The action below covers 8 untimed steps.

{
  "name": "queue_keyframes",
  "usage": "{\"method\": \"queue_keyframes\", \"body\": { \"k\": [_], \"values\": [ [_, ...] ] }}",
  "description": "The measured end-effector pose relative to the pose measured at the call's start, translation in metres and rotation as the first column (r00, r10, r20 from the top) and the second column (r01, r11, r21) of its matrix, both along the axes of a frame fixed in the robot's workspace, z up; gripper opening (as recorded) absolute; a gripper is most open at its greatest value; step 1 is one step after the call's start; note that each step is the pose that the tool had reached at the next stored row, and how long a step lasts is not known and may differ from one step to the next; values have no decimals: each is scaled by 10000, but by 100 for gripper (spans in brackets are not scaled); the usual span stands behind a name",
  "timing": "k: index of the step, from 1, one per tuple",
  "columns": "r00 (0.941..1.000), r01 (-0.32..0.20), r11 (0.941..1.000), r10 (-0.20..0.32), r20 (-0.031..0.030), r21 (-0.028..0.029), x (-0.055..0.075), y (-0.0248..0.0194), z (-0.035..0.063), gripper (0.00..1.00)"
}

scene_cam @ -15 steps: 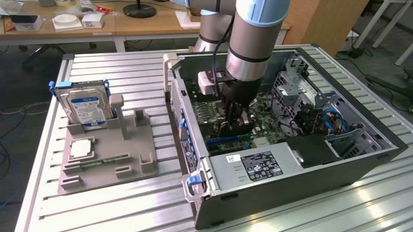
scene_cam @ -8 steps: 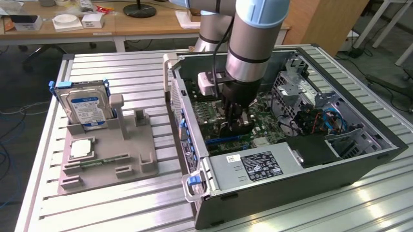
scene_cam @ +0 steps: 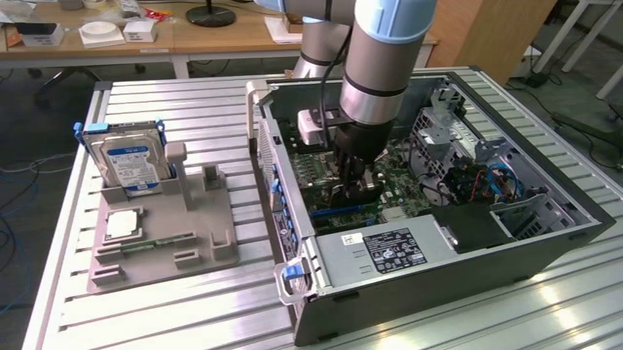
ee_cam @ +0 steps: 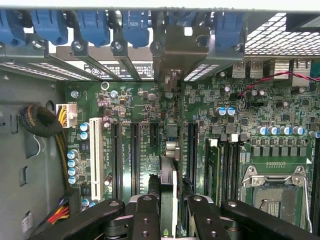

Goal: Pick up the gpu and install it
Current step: 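Insert the gpu into the slot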

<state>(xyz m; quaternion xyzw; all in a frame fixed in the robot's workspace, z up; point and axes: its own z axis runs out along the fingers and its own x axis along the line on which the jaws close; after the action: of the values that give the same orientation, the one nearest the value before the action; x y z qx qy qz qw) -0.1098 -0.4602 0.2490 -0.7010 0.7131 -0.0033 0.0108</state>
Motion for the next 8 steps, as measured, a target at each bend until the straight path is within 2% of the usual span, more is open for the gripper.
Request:
{"method": "queue_keyframes", "body": {
  "k": [8],
  "values": [
    [10000, 0, 10000, 0, 0, 1, -11, 0, -3, 26]
  ]
}}
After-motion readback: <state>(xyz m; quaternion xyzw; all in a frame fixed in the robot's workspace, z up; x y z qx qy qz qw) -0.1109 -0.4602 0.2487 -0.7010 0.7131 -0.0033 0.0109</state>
